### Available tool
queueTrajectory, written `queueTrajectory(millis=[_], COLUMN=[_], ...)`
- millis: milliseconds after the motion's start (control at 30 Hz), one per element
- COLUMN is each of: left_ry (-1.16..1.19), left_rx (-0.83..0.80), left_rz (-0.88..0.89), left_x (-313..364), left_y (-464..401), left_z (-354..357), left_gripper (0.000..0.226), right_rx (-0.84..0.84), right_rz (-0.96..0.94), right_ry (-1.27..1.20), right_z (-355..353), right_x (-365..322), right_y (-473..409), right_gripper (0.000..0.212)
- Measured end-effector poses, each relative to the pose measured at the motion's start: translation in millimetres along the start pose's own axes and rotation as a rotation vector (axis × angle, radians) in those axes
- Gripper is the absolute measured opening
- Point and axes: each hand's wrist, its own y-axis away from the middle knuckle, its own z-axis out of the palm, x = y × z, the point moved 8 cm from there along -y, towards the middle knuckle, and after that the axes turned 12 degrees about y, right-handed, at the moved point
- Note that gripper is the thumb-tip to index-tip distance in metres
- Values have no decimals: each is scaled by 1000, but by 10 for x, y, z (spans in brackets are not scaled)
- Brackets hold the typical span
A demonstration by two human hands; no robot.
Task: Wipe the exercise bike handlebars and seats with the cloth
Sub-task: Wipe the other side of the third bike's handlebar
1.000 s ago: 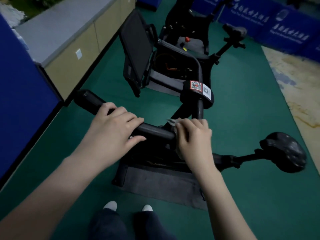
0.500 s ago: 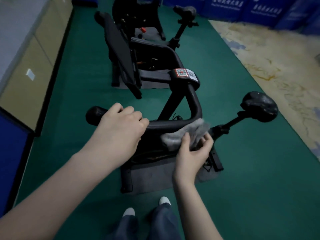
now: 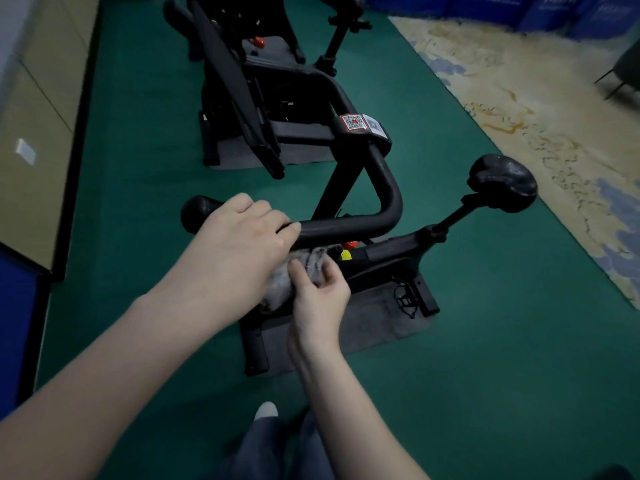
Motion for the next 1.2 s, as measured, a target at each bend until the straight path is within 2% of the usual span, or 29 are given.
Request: queueTrajectory(millis=[133,233,333,533,733,833,900,967,1100,1200], left_ry=[7,-3,-12,-1,-5,-27,-10,40,124,110], left_rx=[21,21,28,39,5,4,21,52,61,39], left_rz=[-25,-39,-60,-102,-127,-155,-191,-223,-270,-327], left_x=[6,3,-17,-29,-36,-27,-6,41,153,127], left_y=[-16,-21,-23,-12,-23,-41,-82,-157,-355,-434], left_z=[-11,1,16,43,95,99,101,120,273,393], left_gripper=[55,46,41,41,20,25,27,27,31,34], right_rx=[83,-70,-208,-5,-99,62,241,349,411,448], right_rz=[7,-45,13,49,75,123,123,60,-99,-133], right_ry=[-65,12,11,-139,-33,-83,-84,-10,85,100], right_z=[-141,93,253,-182,-136,-456,-743,-897,-852,-844], right_x=[-47,-54,-16,-135,-35,-97,-189,-338,-543,-614], right_y=[-145,-67,-9,-328,-300,-436,-523,-541,-438,-507], right_gripper=[17,17,16,20,10,17,14,9,12,15])
